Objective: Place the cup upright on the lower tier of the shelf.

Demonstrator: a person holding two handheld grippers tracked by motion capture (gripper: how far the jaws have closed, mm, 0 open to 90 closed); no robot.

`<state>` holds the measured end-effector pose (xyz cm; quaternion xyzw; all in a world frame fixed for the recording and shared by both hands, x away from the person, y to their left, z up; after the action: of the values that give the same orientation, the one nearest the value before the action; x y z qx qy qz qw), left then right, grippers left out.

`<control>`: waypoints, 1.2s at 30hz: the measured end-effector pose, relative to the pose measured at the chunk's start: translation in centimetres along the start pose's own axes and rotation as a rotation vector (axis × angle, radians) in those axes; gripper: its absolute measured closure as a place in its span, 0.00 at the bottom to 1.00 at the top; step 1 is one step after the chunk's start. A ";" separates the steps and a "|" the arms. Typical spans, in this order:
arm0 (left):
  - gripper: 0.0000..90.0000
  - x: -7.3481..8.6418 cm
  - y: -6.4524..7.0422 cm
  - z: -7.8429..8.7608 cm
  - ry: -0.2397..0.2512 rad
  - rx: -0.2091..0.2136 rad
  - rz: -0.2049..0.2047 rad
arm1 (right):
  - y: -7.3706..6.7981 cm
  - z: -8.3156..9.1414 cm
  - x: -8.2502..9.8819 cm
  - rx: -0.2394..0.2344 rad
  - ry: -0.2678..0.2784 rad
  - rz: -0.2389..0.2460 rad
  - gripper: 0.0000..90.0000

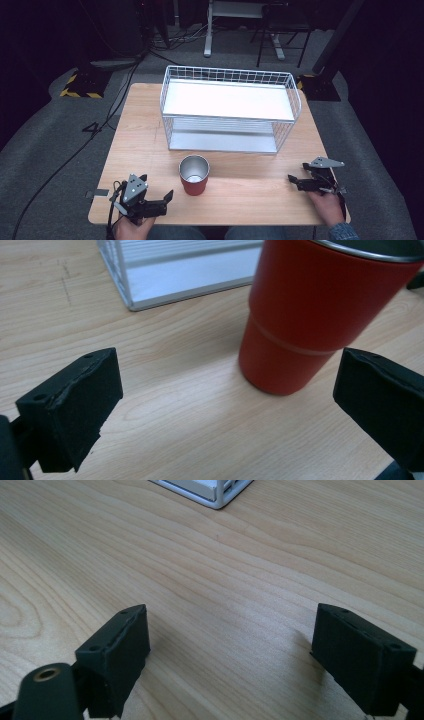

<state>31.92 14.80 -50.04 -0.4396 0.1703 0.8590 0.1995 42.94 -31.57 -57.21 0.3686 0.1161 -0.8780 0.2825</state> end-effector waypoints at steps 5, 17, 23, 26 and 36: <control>0.00 -0.1 1.6 -0.3 0.005 0.030 -0.015 | 0.0 0.0 0.0 0.000 0.000 0.000 0.17; 0.00 -0.3 3.3 -1.7 0.019 0.086 0.011 | -0.1 0.1 0.1 -0.006 0.002 0.003 0.17; 0.00 -0.2 4.0 -2.5 0.012 0.107 0.012 | -0.1 0.1 0.1 -0.006 0.002 0.003 0.17; 0.00 -0.1 4.2 -3.4 0.011 0.101 0.013 | -0.1 0.1 0.1 -0.006 0.002 0.003 0.17; 0.00 0.8 4.1 -5.8 -0.040 0.095 0.045 | -0.1 0.1 0.1 -0.006 0.002 0.003 0.17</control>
<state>33.43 8.70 -53.47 -0.4087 0.2167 0.8627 0.2043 42.76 -31.53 -57.21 0.3688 0.1184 -0.8769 0.2846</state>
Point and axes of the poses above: each handheld gripper's, and its own axes: z roughly backward along the jaws, x roughly out of its underside, y roughly to its right, the point moved 10 cm from there along -z, roughly forward along the jaws, and after that the axes turned 2 degrees about -y, right-handed, at the moved point
